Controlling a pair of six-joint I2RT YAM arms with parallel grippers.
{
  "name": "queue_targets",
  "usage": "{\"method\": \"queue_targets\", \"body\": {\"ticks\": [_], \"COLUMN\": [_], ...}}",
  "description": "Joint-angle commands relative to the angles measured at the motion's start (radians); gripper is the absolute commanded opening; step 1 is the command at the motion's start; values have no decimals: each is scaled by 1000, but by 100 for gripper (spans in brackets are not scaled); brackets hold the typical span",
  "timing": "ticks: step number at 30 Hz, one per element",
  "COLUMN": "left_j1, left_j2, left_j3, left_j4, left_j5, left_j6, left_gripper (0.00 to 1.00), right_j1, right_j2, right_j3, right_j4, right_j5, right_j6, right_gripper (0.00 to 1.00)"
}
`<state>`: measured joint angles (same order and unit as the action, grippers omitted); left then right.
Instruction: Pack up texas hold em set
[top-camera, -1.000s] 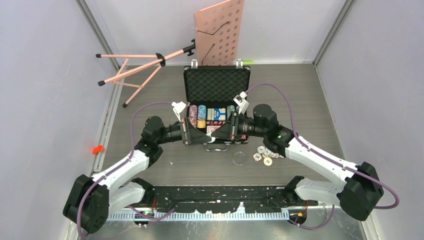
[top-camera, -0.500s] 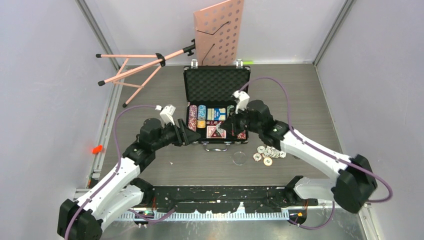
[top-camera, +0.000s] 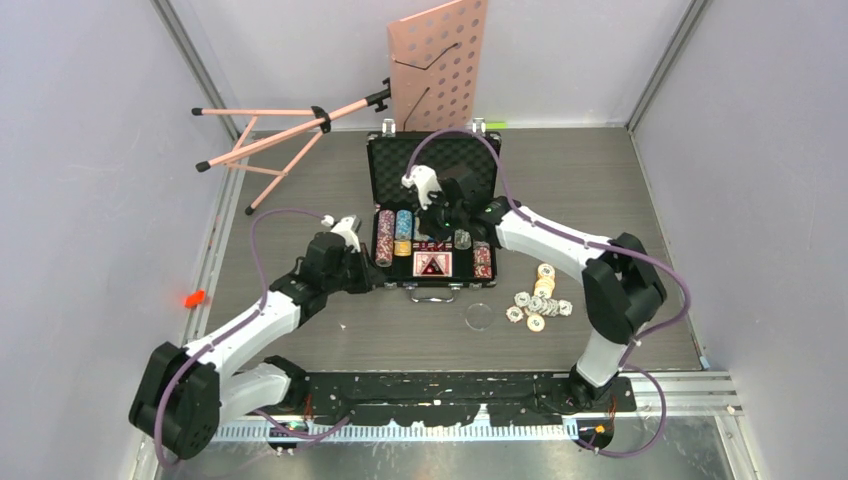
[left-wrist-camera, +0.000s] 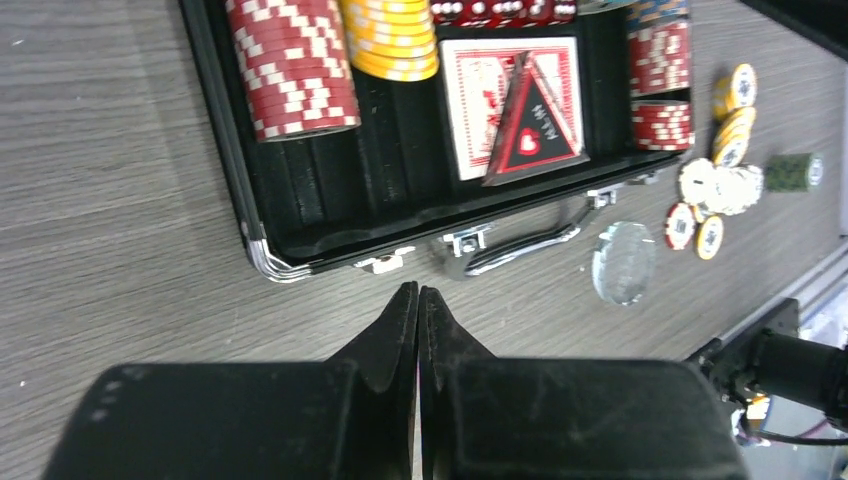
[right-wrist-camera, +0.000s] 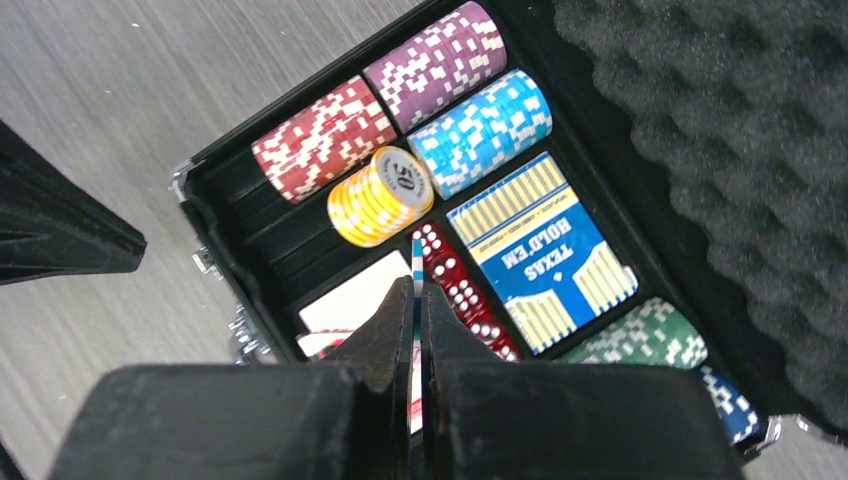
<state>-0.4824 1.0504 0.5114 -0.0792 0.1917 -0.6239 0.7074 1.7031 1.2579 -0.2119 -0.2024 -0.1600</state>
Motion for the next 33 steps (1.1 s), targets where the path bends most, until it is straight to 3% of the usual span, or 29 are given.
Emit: {"method": "queue_targets", "body": {"ticks": [1,15,33], "left_j1": [2,2,-12], "left_j2": [56,204,321], "left_j3": [42,83,119], "left_j4": [65,174,219], "left_j5": [-31,13,-10], "left_j6": [35,16,13], "left_gripper": [0,0,0], "right_j1": [1,3,3], "right_j2": [67,188,293], "right_j3": [88,141,186], "right_j4": [10,84,155], "right_j5": [-28,-109,-91], "right_j6": [-125,-177,-202], "right_gripper": [0,0,1]}}
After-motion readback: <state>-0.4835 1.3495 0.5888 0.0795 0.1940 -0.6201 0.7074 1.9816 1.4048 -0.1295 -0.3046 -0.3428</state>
